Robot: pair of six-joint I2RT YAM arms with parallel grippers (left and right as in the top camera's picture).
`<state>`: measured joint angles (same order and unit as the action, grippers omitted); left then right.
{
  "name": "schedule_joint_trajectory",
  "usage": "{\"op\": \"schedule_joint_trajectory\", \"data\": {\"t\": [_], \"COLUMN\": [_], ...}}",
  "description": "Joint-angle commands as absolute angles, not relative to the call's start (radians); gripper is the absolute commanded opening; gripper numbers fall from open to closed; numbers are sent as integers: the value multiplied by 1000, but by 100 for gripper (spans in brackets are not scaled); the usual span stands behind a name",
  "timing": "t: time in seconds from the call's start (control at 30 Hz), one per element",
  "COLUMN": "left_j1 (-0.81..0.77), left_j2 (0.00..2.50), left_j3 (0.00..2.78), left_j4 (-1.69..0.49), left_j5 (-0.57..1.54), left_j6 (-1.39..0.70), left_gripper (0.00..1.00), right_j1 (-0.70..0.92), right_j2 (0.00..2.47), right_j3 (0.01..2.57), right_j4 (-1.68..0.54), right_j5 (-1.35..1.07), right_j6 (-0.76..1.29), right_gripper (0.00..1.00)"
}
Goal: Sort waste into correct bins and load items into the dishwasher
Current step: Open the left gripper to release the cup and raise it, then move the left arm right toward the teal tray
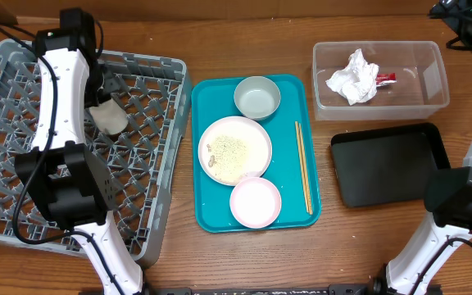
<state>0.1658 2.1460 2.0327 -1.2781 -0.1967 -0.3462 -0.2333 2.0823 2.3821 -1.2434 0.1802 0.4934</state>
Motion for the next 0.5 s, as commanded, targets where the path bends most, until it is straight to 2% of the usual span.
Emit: {"op": "schedule_joint_trajectory", "data": {"t": [0.0, 0.2, 0.37, 0.47], "left_j1": [173, 173, 158, 136], "left_j2": [2163, 2157, 2157, 2157], "left_j3": [2051, 2194, 2372, 2424], "left_j4": [-1258, -1341, -1483, -1519], "left_j5": [-229, -227, -120, 58], "left_j6": [-367, -377, -371, -268], "left_gripper": [6, 6, 23, 30], "right_j1": [-231, -231, -231, -231], "right_j2": [2072, 2072, 2072, 2073], "right_j3": [2391, 2391, 2391, 2391], "right_j4": [-1240, -1240, -1240, -1240], "right_j5": [179, 179, 179, 179], "right_j6": [494, 495, 495, 494], "right_gripper": [100, 100, 100, 100]}}
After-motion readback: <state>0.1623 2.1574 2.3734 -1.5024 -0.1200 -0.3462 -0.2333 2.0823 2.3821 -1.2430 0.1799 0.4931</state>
